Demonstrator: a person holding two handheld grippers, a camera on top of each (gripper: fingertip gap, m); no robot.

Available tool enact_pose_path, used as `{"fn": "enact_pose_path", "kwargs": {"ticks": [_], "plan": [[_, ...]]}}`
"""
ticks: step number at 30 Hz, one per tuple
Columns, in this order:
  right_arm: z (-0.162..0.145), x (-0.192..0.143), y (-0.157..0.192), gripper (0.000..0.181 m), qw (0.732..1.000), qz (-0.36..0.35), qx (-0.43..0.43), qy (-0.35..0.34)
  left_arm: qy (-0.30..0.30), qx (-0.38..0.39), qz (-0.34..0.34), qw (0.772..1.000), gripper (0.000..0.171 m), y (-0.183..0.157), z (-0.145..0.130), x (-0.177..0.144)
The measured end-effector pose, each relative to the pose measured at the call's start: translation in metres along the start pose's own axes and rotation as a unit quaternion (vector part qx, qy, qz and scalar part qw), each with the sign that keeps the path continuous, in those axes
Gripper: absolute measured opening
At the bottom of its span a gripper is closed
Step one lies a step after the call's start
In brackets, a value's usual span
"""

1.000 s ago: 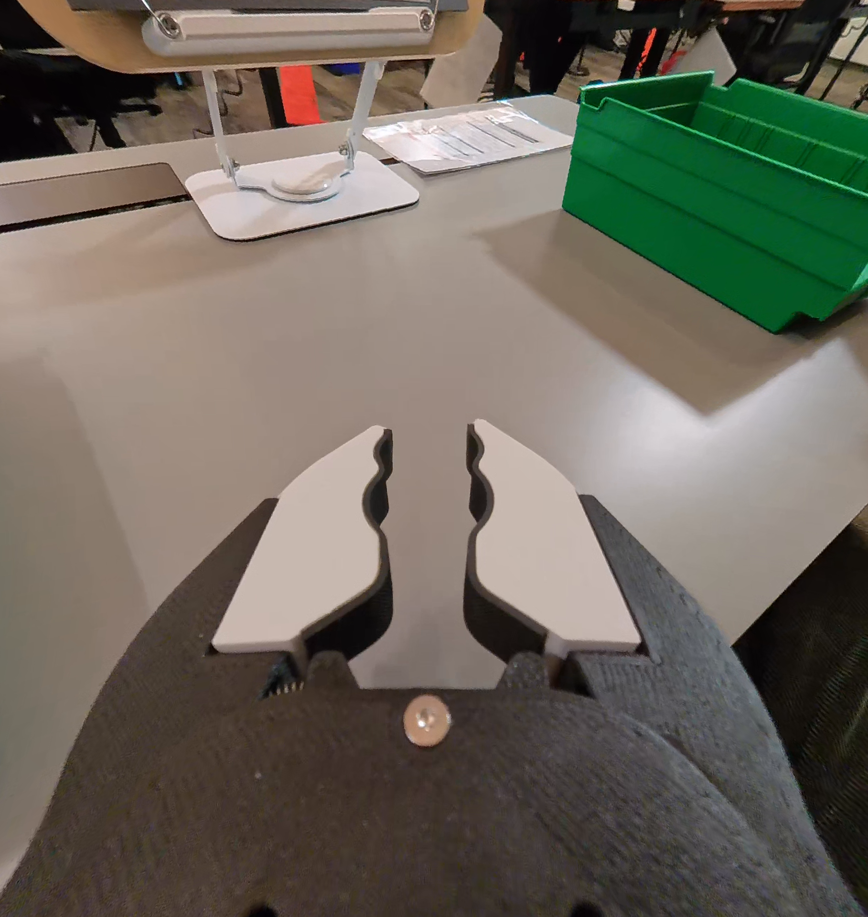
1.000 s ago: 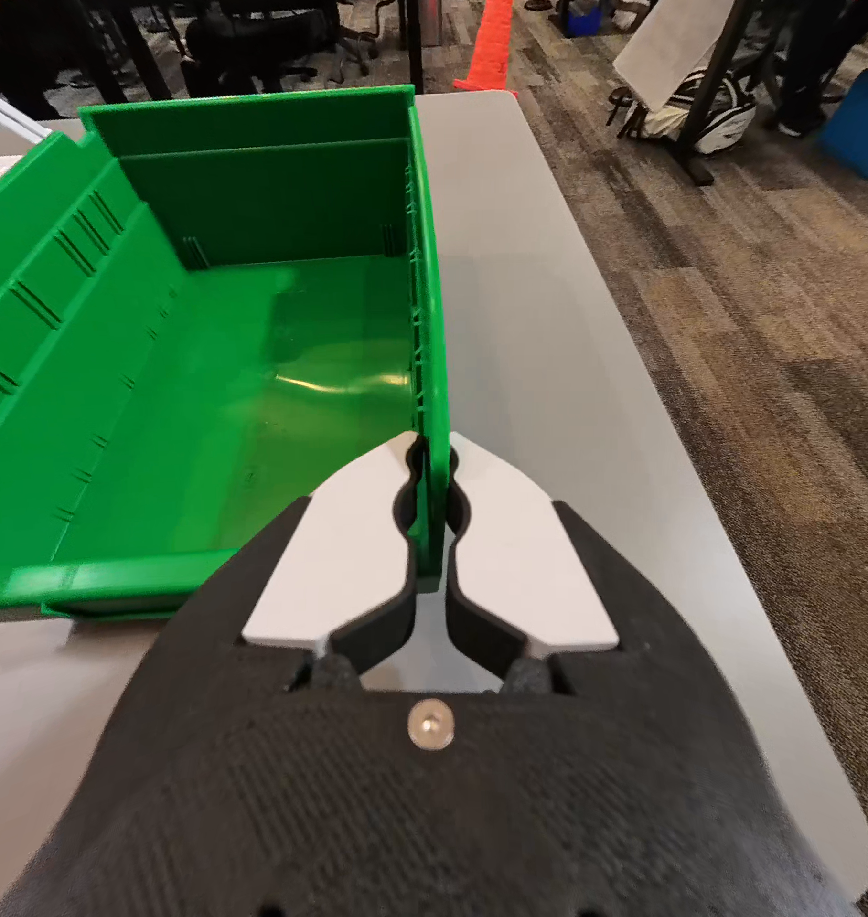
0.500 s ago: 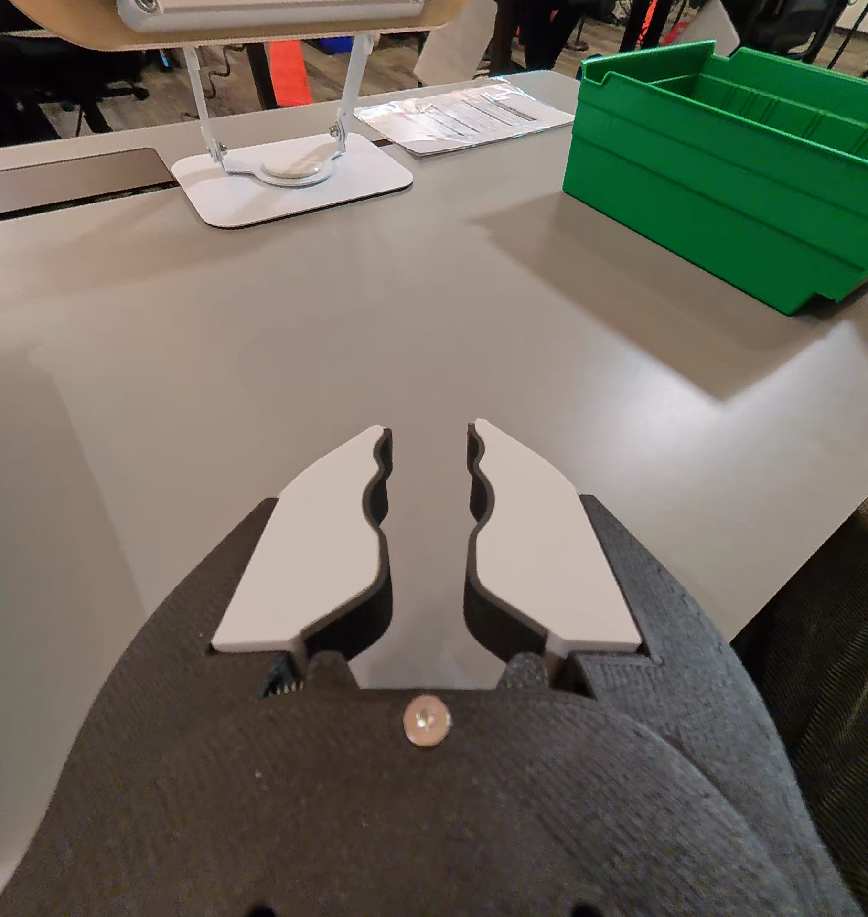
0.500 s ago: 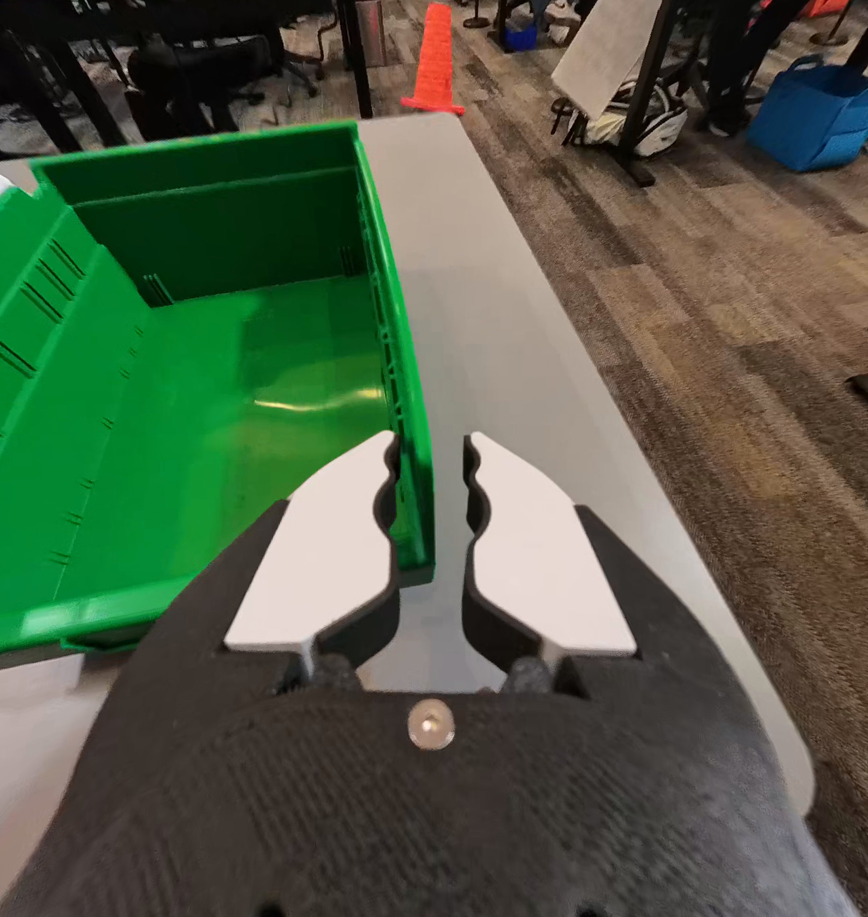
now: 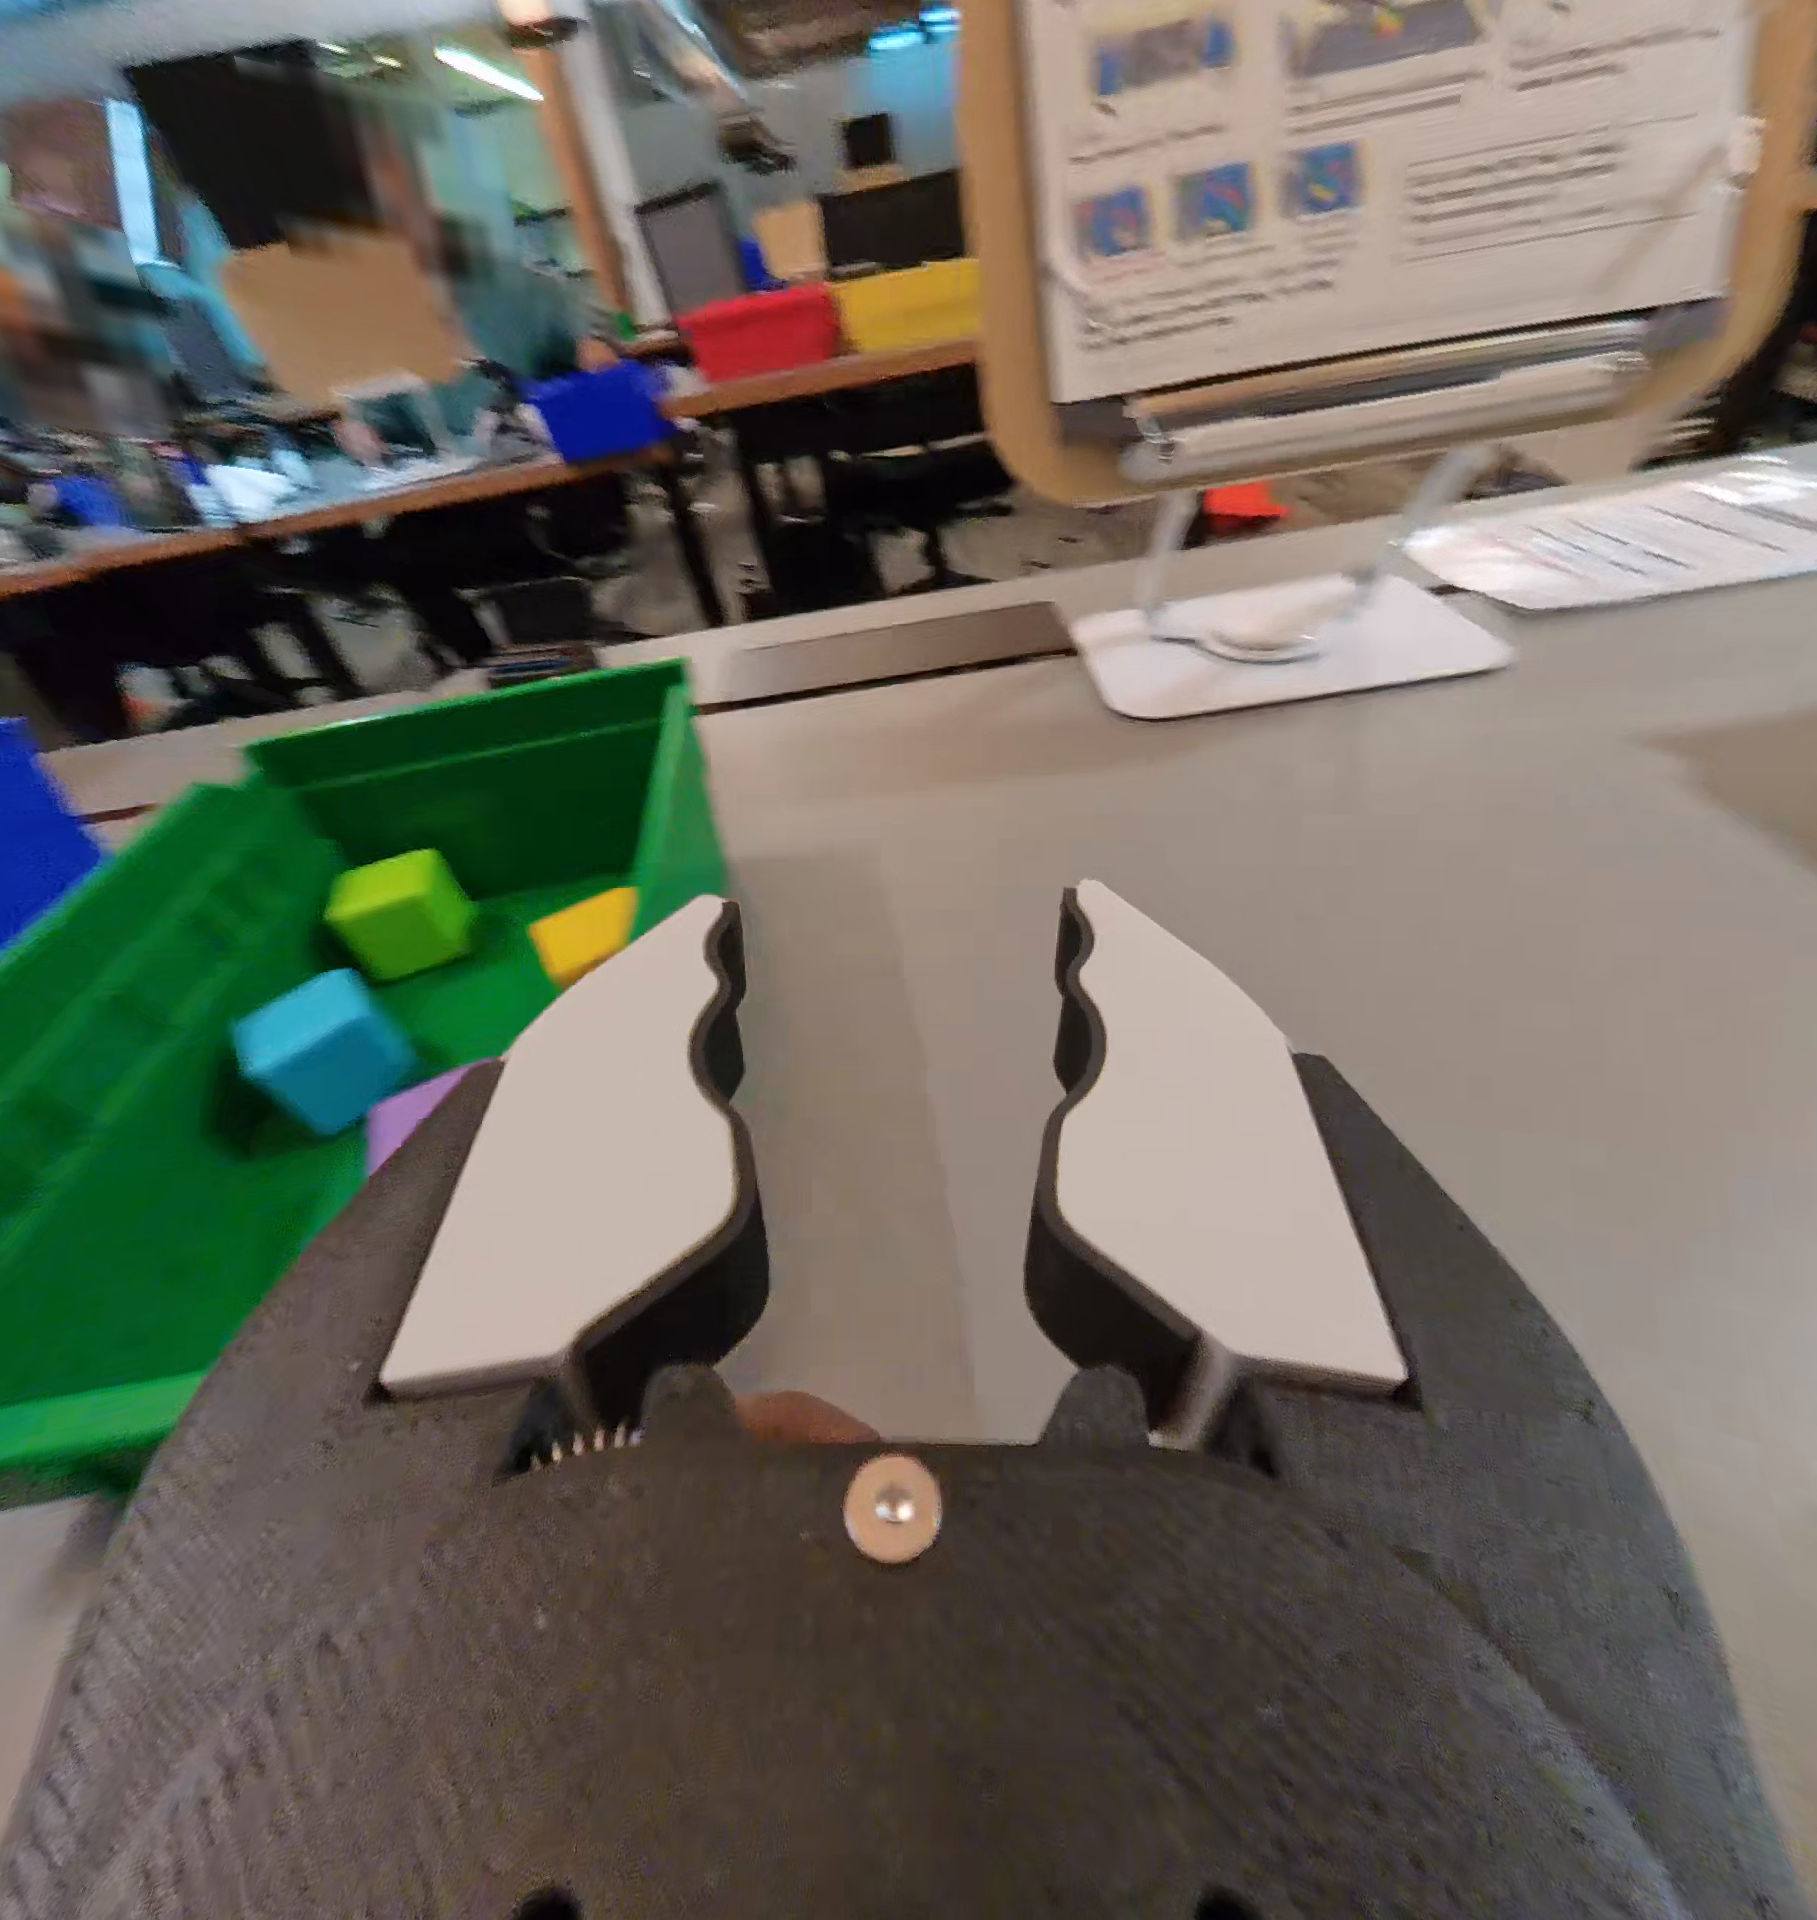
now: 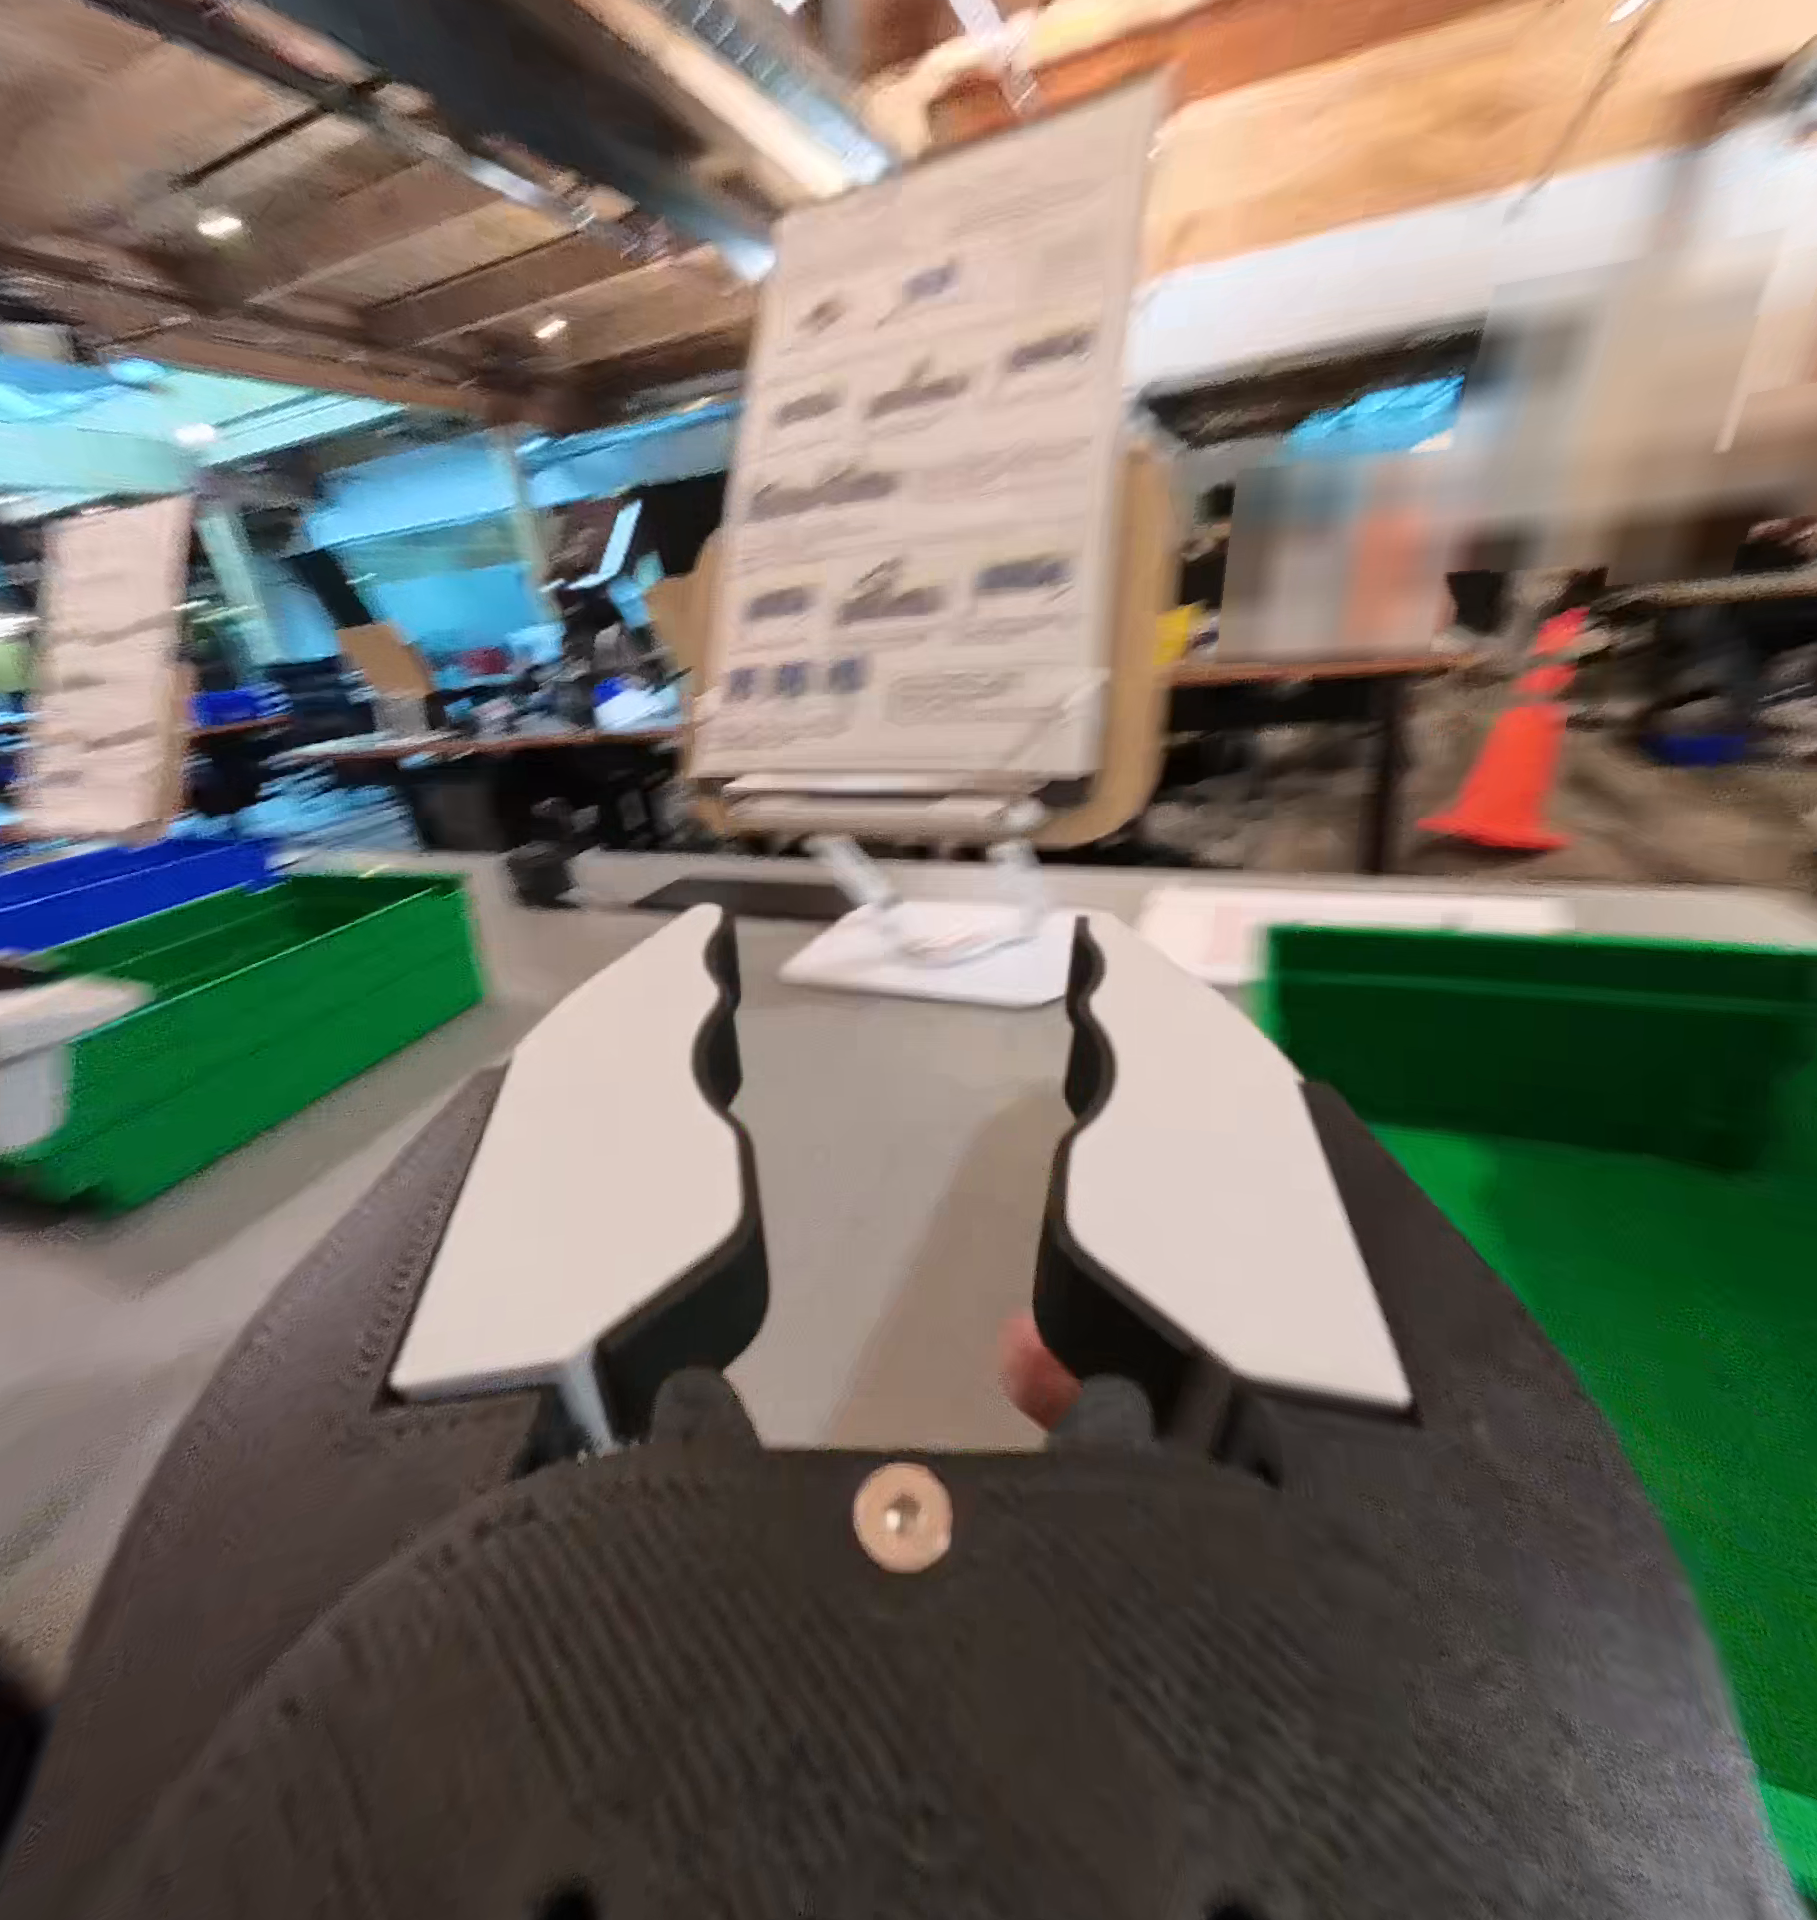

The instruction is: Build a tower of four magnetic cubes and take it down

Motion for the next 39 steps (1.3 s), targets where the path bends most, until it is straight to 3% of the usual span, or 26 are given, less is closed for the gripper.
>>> {"fn": "enact_pose_path", "kwargs": {"ticks": [2,4,7,10,17,22,28,39], "plan": [[-0.045,0.016,0.044,0.062,0.993,0.078,0.039,0.081,0.018,0.003,0.024,1.0,0.06,0.022,-0.011,0.0],[-0.09,0.02,0.081,0.073,0.967,0.16,0.069,0.184,0.065,0.005,0.018,0.998,0.06,0.035,-0.031,0.005],[-0.122,0.015,0.1,0.063,0.947,0.195,0.028,0.253,0.123,0.002,0.015,0.992,0.06,0.05,-0.061,0.012],[-0.127,0.015,0.092,0.041,0.953,0.172,-0.035,0.248,0.157,-0.026,-0.002,0.987,0.05,0.054,-0.078,0.017],[-0.136,0.016,0.072,0.036,0.945,0.156,0.014,0.287,0.179,-0.034,-0.045,0.982,0.004,0.051,-0.089,0.019],[-0.14,0.017,0.051,0.034,0.944,0.125,0.018,0.304,0.191,0.01,-0.046,0.98,0.003,0.06,-0.094,0.016],[-0.137,0.016,0.04,0.034,0.941,0.115,0.075,0.309,0.183,-0.049,-0.057,0.98,0.003,0.066,-0.096,0.015],[-0.135,0.017,0.037,0.034,0.932,0.119,0.144,0.31,0.18,-0.035,-0.052,0.982,0.003,0.066,-0.097,0.015]]}}
Point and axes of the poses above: each gripper's, where its closed fingertips meet, x out along the fingers, z out of its top, y = z × x across the jaws, the point moved 2 cm from there along -x, back along the fingers, and after that the axes turned 14 degrees about x, right-handed, at the moved point
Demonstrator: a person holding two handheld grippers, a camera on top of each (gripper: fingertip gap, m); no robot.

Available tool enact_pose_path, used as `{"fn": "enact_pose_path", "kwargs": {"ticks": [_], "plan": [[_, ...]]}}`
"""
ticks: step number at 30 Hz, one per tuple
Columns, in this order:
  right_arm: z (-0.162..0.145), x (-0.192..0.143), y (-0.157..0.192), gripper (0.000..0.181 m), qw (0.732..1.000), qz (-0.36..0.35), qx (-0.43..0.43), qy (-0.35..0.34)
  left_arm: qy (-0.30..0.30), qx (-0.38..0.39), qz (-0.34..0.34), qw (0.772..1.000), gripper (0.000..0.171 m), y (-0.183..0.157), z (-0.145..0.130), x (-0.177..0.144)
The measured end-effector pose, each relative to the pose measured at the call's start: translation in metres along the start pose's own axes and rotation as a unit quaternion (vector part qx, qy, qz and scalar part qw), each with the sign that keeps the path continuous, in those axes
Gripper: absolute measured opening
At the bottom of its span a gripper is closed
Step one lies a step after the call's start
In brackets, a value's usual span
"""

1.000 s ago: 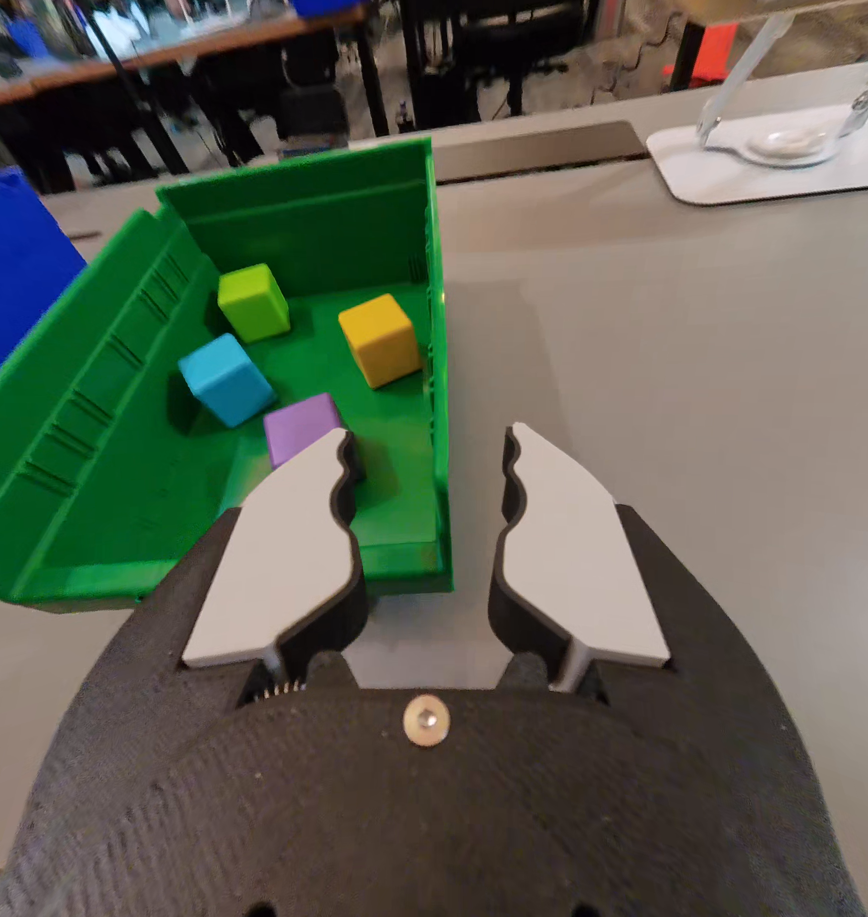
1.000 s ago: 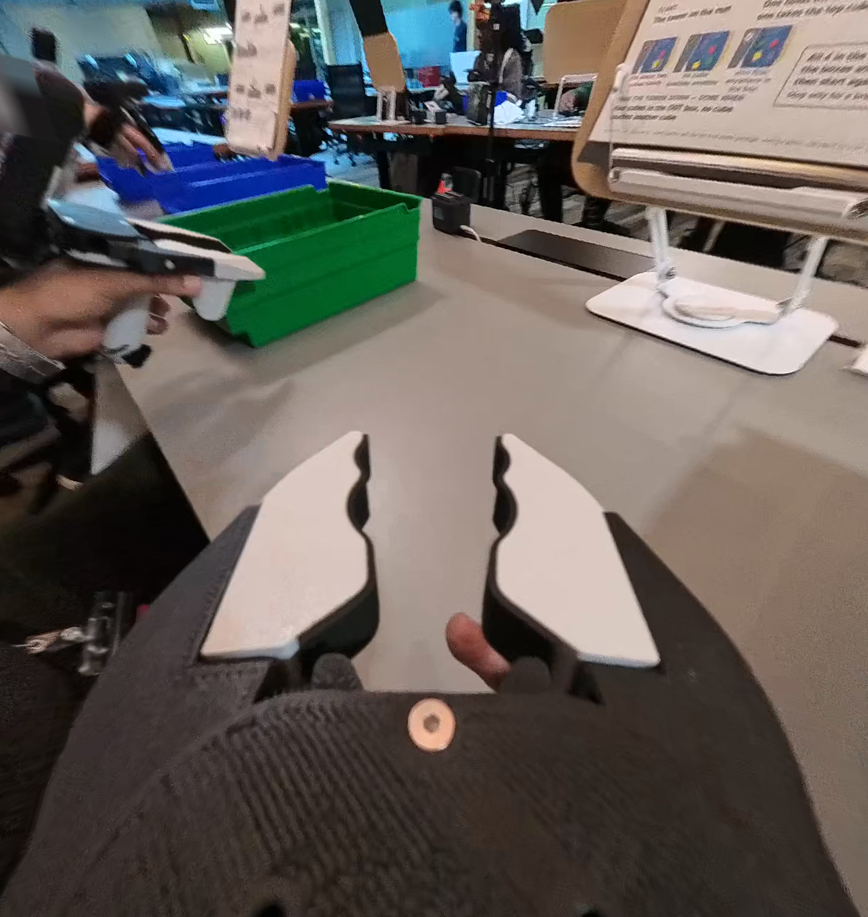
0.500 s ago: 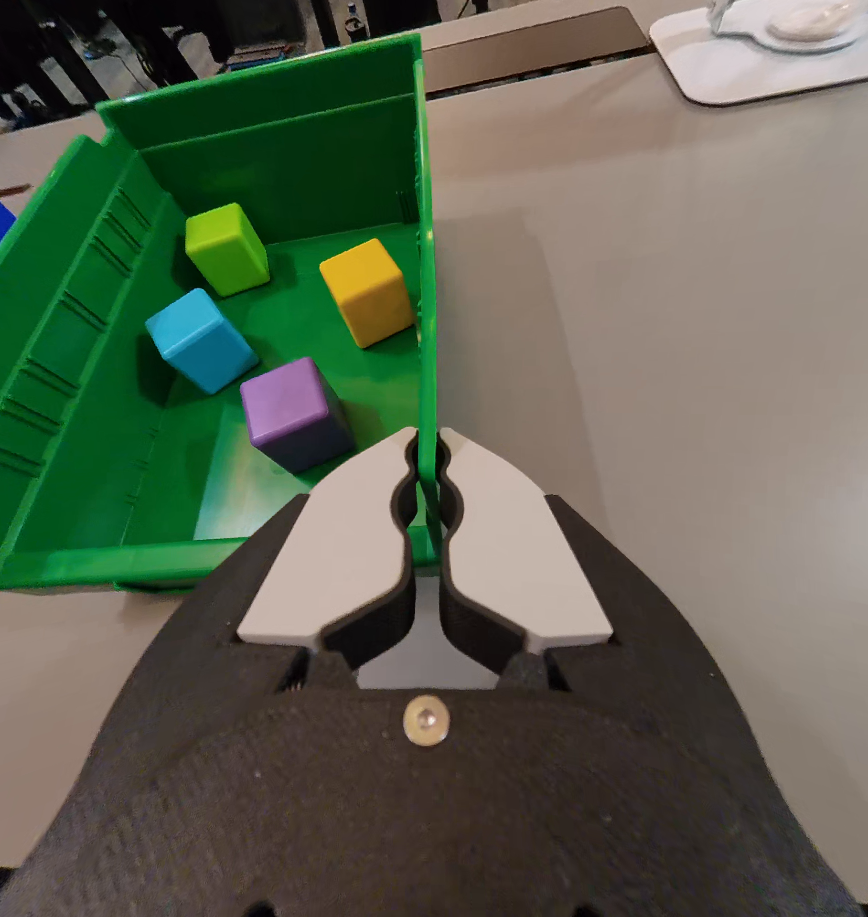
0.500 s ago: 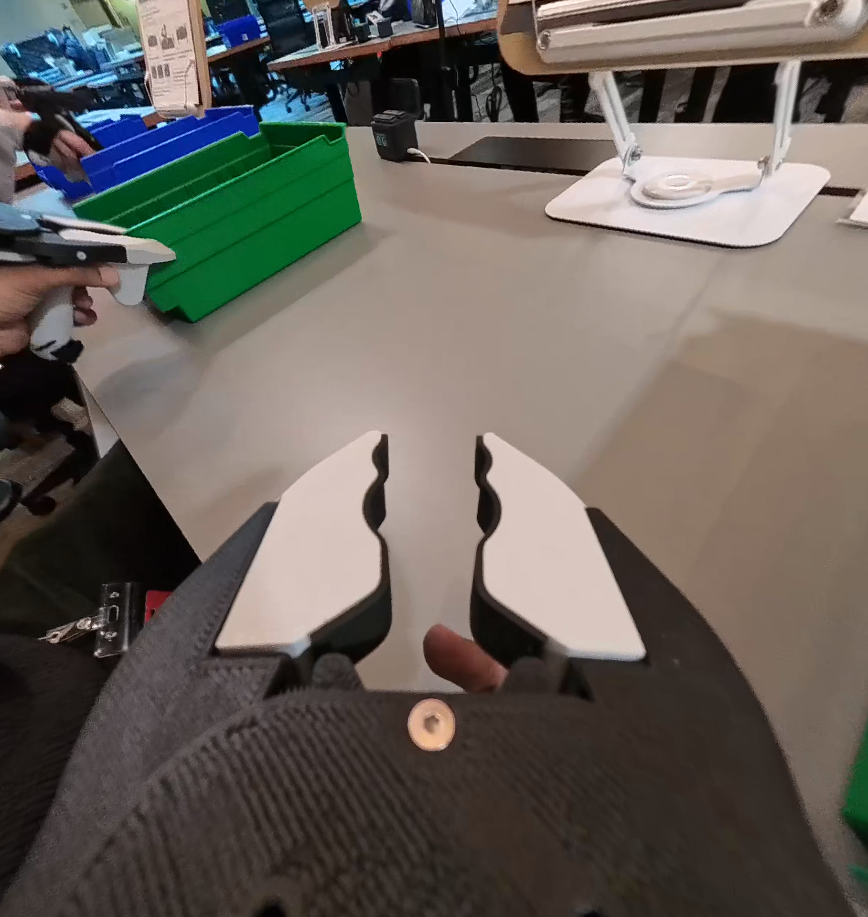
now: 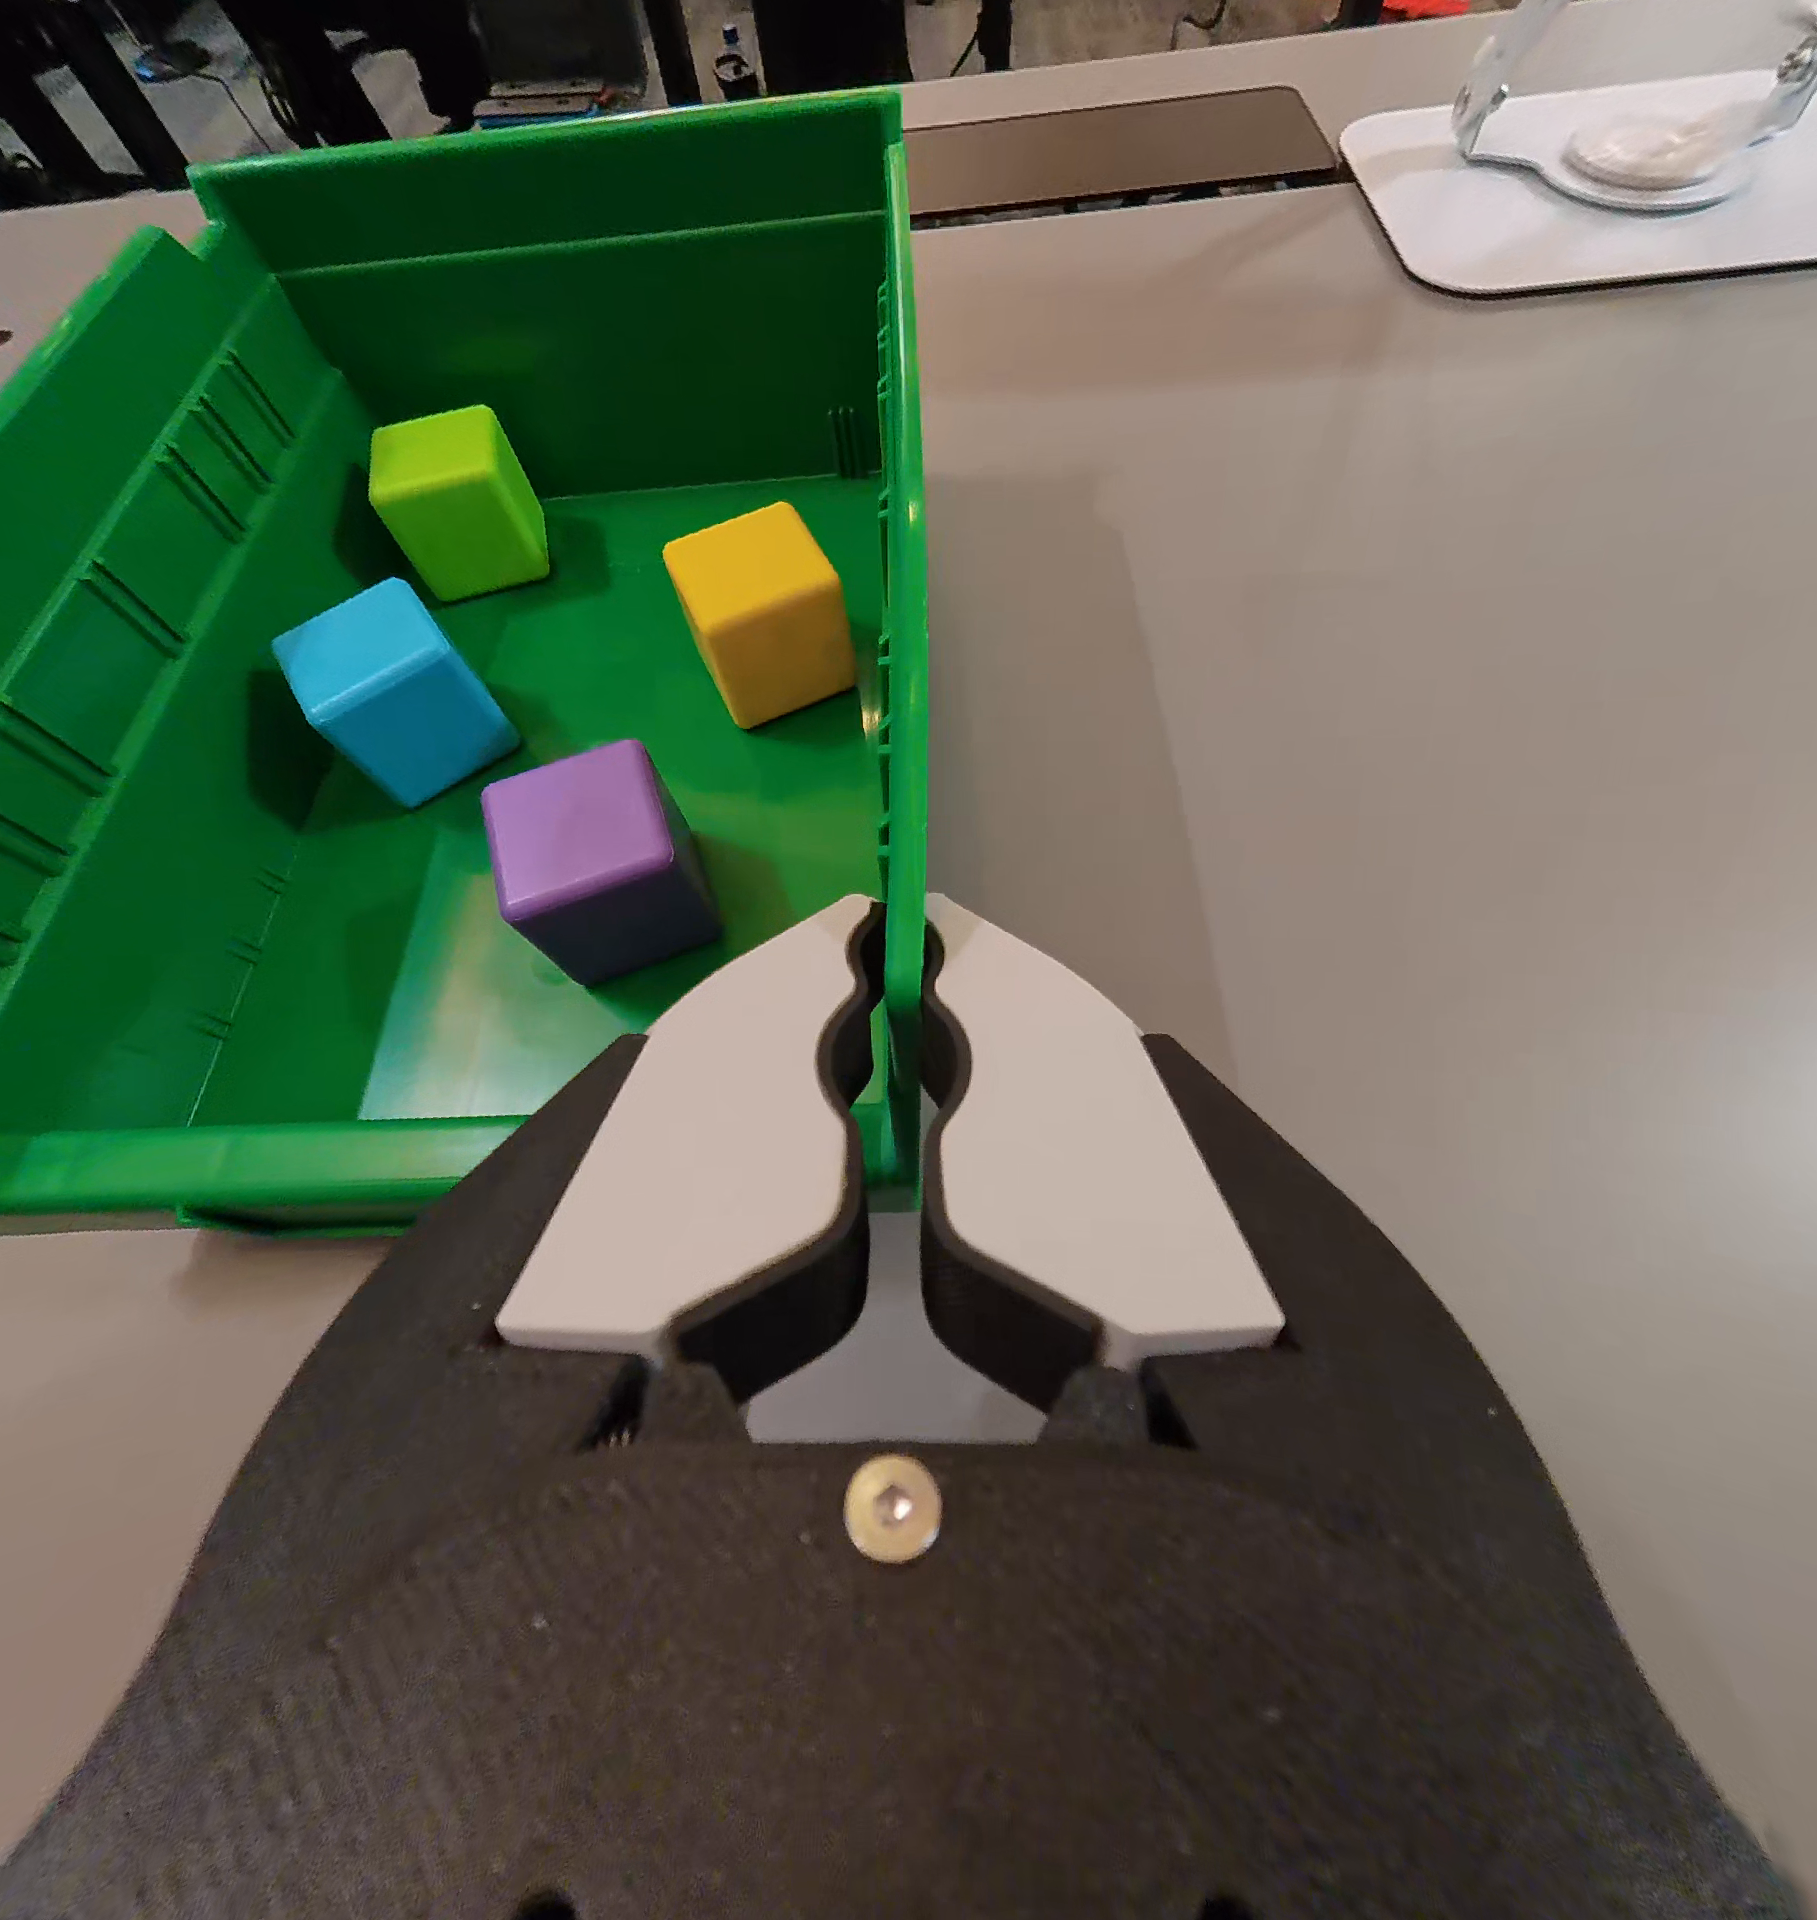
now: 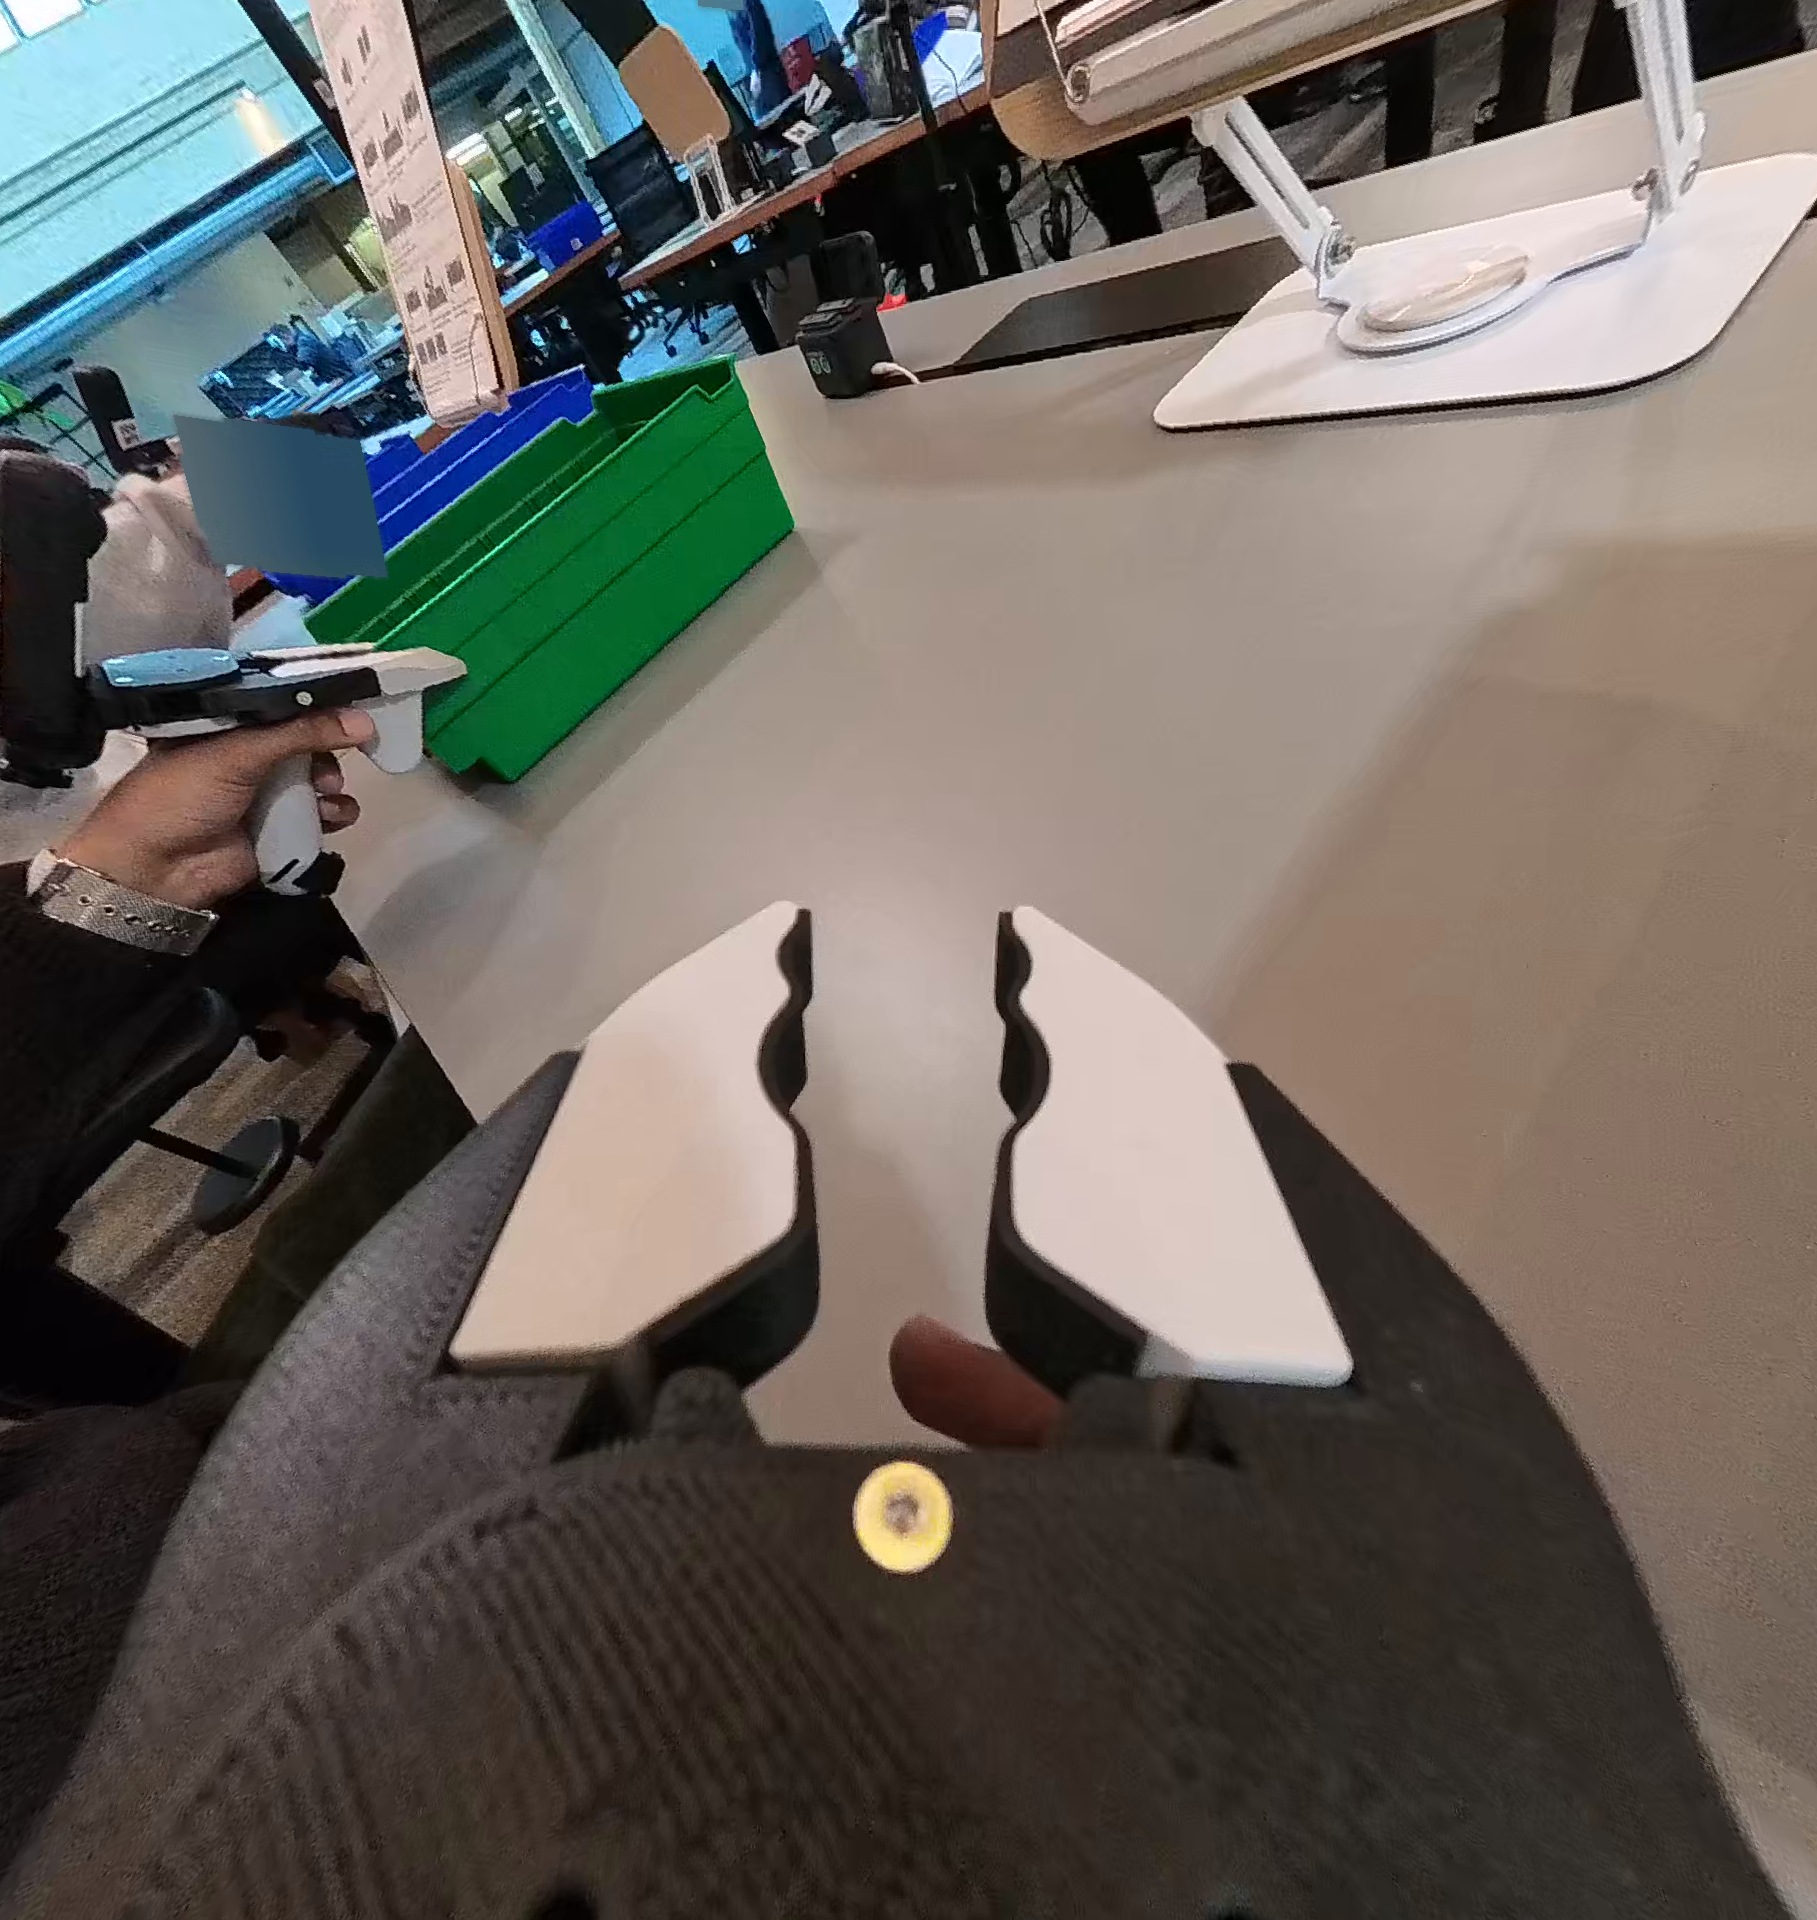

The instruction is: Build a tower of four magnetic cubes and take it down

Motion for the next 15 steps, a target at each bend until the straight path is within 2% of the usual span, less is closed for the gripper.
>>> {"fn": "enact_pose_path", "kwargs": {"ticks": [9,15], "plan": [[0.0018,-0.0018,0.0019,0.034,1.0,0.013,0.019,-0.005,0.004,0.002,-0.001,1.0,0.003,-0.0004,-0.0013,0.0002],[0.0084,-0.0059,0.0059,0.03,0.999,0.007,-0.006,-0.03,0.009,0.001,-0.007,1.0,0.005,-0.0016,-0.0027,0.0]]}}
Point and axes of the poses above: each gripper's, where its closed fingertips meet, x out along the fingers, z out of its top, y = z × x across the jaws, the point moved 2 cm from there along -x, back along the fingers, and after that the axes turned 14 degrees about x, right-handed, at the moved point
